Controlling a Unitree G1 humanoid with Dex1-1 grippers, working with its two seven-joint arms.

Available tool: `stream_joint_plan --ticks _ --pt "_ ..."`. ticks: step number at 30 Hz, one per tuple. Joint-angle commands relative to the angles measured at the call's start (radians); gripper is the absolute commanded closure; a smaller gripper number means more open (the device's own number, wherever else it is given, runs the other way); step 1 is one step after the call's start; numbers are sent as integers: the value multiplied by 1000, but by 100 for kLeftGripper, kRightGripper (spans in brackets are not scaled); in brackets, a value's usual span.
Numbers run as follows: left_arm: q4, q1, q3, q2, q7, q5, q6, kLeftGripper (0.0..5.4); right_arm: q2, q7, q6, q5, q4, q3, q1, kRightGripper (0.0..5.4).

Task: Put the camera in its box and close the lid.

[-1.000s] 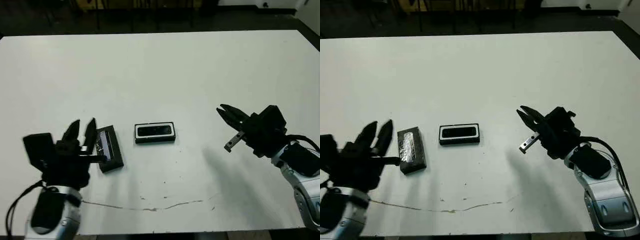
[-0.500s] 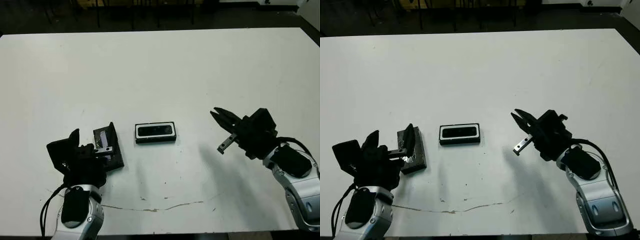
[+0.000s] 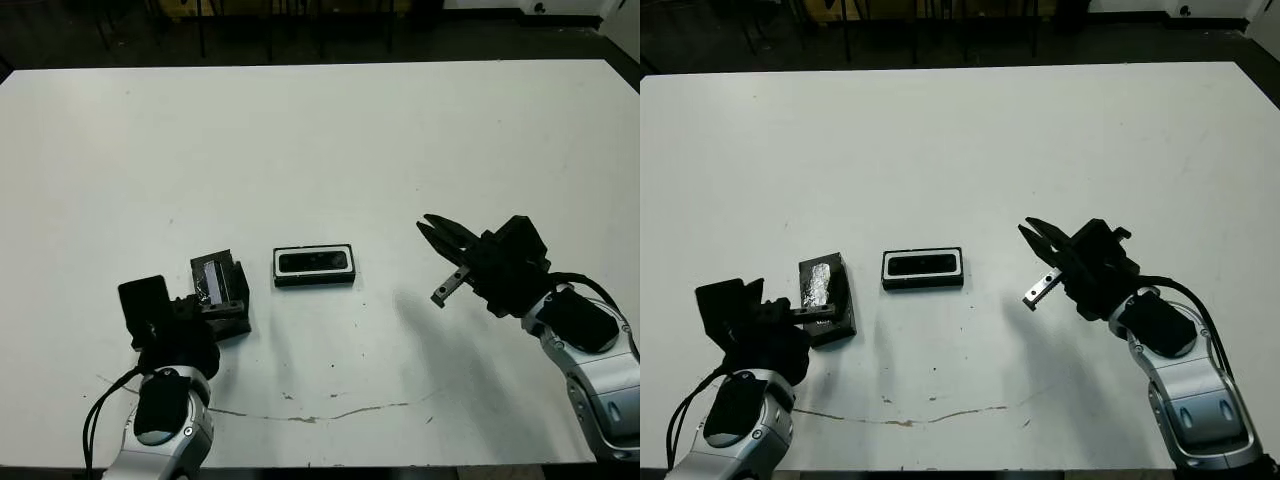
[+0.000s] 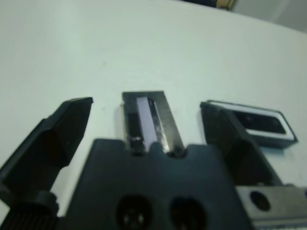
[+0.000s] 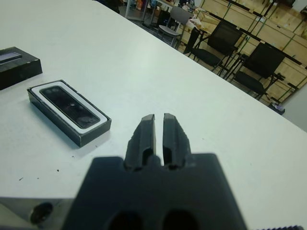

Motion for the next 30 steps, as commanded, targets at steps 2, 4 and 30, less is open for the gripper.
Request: stream_joint_plan --ticks 2,4,30 --pt "-28 31 -15 -28 -8 -31 75 0 9 -6 8 -14 4 19 0 540" --pt "-18 43 -9 -41 -23 -66 53 0 10 -13 18 -19 1 21 2 540" --pt "48 49 -55 -21 51 -79 47 0 2 -5 9 -23 -3 20 16 540"
